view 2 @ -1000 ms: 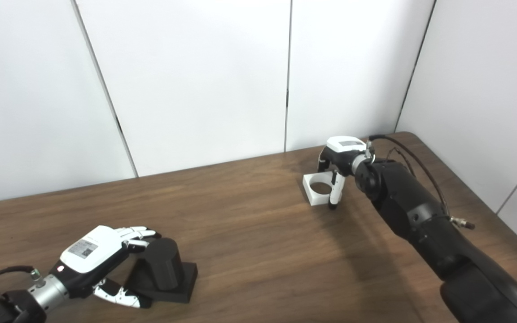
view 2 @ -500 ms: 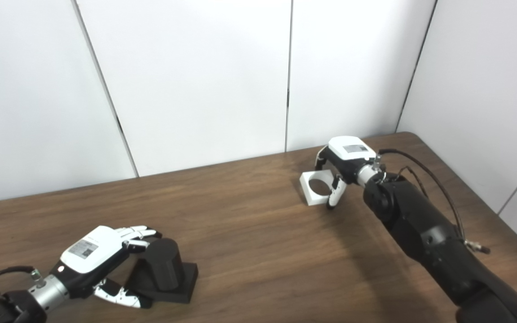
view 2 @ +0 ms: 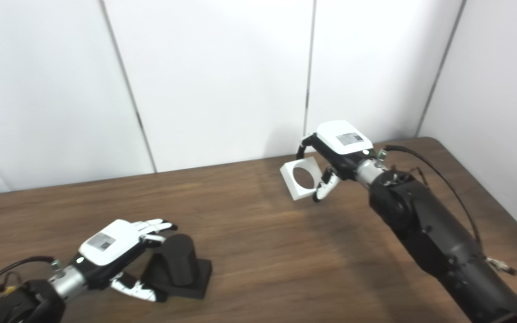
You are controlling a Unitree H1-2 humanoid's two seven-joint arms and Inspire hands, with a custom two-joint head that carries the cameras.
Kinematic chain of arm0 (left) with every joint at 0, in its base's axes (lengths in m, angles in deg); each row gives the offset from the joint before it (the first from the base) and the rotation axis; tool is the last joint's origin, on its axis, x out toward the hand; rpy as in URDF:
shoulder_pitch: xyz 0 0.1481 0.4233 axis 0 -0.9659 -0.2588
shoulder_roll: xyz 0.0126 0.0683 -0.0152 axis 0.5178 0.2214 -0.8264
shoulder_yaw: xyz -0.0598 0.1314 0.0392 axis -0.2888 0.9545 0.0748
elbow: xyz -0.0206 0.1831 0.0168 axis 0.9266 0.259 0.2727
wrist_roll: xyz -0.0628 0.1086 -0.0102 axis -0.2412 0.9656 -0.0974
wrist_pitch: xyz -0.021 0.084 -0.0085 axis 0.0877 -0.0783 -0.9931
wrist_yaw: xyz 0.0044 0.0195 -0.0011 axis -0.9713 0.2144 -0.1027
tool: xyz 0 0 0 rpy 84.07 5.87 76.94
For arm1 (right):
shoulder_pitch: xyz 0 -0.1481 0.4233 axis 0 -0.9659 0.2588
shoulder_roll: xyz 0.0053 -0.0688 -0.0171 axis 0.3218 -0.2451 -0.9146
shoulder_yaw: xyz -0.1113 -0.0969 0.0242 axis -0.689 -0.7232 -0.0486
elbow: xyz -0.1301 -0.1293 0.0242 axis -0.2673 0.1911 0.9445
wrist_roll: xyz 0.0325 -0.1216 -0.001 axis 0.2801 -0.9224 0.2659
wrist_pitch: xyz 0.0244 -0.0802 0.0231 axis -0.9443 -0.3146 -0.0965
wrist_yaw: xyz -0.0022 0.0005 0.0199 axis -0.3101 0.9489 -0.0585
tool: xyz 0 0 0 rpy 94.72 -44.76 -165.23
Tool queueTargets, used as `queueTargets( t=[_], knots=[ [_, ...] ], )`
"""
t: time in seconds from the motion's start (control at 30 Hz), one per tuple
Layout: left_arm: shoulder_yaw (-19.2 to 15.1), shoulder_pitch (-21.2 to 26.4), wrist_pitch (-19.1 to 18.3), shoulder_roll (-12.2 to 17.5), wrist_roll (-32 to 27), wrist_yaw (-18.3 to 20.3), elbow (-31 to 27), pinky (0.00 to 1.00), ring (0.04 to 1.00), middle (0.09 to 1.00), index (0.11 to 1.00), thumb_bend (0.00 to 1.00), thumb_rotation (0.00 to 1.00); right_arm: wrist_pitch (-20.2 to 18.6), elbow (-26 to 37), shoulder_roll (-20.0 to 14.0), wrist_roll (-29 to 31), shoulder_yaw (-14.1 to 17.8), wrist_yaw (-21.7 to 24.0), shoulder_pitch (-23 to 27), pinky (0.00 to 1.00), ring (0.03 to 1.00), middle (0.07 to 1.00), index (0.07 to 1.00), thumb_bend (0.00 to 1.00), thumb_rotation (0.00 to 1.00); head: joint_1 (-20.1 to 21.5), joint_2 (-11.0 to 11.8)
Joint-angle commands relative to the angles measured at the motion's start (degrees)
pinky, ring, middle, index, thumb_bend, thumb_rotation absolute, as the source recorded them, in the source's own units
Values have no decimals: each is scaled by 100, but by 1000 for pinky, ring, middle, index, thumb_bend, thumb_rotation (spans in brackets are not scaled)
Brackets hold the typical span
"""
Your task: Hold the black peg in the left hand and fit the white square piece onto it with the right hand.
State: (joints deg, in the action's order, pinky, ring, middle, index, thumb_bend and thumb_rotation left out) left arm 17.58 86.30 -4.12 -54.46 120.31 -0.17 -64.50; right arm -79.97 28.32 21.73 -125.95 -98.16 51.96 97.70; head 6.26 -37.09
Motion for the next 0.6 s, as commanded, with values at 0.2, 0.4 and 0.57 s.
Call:
queueTargets(
  t=[0.2,0.4,0.57],
  knots=[
    [416,-199,-152,-196,654,588,193,823,927,914,494,522,76,470,766,80,347,-45,409,220,723,791,768,480,521,133,-534,-90],
    [435,-160,-260,-279,667,610,182,827,936,917,494,521,79,797,962,289,384,-213,625,317,704,787,767,479,522,132,-788,-145],
    [442,-119,-323,-319,660,681,190,837,944,923,494,520,80,868,1194,488,367,-362,921,459,732,790,769,478,522,136,-878,-194]
  ],
)
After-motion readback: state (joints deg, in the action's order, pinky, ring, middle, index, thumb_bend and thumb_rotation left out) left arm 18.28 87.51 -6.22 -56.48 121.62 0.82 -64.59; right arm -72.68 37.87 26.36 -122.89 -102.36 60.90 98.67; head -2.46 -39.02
